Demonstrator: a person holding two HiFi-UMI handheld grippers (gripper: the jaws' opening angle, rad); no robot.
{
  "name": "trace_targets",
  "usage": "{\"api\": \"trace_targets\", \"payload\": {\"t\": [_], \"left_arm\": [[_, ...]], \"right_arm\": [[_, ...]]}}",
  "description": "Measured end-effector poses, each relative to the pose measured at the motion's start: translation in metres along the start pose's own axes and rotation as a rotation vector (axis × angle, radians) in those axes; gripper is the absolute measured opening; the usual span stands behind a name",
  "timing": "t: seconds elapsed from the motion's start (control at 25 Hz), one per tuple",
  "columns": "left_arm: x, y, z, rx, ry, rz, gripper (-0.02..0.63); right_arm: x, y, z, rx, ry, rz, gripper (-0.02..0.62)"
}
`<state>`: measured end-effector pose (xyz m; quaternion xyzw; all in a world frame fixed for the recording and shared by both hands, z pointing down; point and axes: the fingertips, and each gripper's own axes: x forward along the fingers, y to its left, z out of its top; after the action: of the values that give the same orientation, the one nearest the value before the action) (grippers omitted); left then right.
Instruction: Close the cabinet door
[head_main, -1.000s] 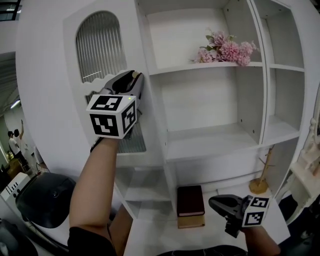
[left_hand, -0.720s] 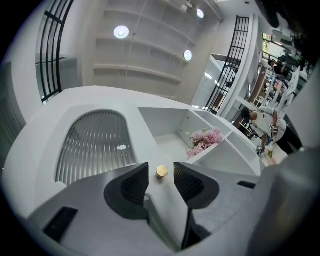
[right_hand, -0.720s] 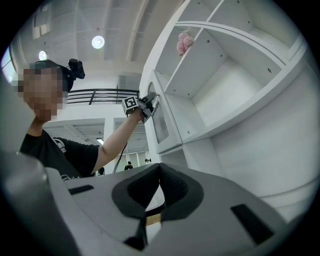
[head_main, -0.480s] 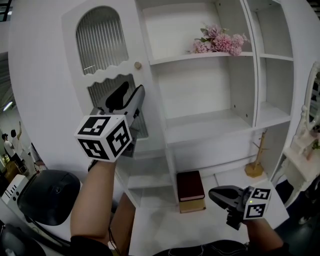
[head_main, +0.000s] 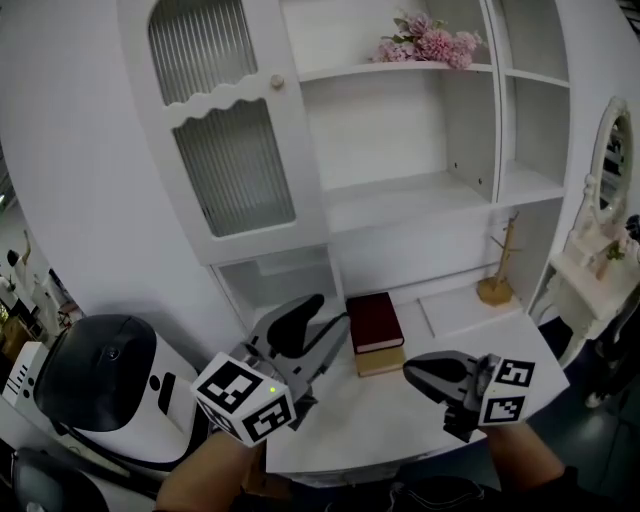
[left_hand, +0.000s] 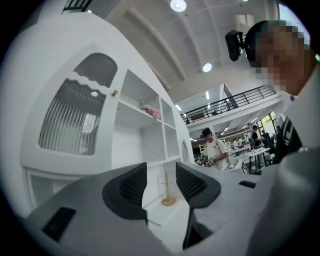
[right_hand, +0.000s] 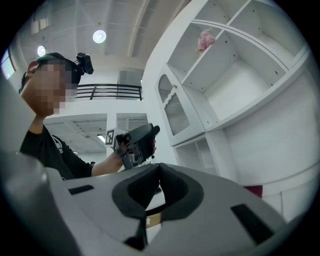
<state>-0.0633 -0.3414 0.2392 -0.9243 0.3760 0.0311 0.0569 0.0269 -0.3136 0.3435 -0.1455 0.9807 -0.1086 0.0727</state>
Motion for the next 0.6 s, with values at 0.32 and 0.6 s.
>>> {"api": "trace_targets", "payload": {"t": [0.32,0.6], "left_arm": [[-0.071,-0.091,-0.093,-0.212,0.01,-0.111,0.164],[-0.102,-0.121,-0.132,-0.276,0.06,-0.056,0.025]], "right_arm": [[-0.009,0.059,-0.032,0.028,-0.005,-0.035,0.006],[-0.025,0.087,-0.06,0.07,0.003,-0.086,0.006]]}}
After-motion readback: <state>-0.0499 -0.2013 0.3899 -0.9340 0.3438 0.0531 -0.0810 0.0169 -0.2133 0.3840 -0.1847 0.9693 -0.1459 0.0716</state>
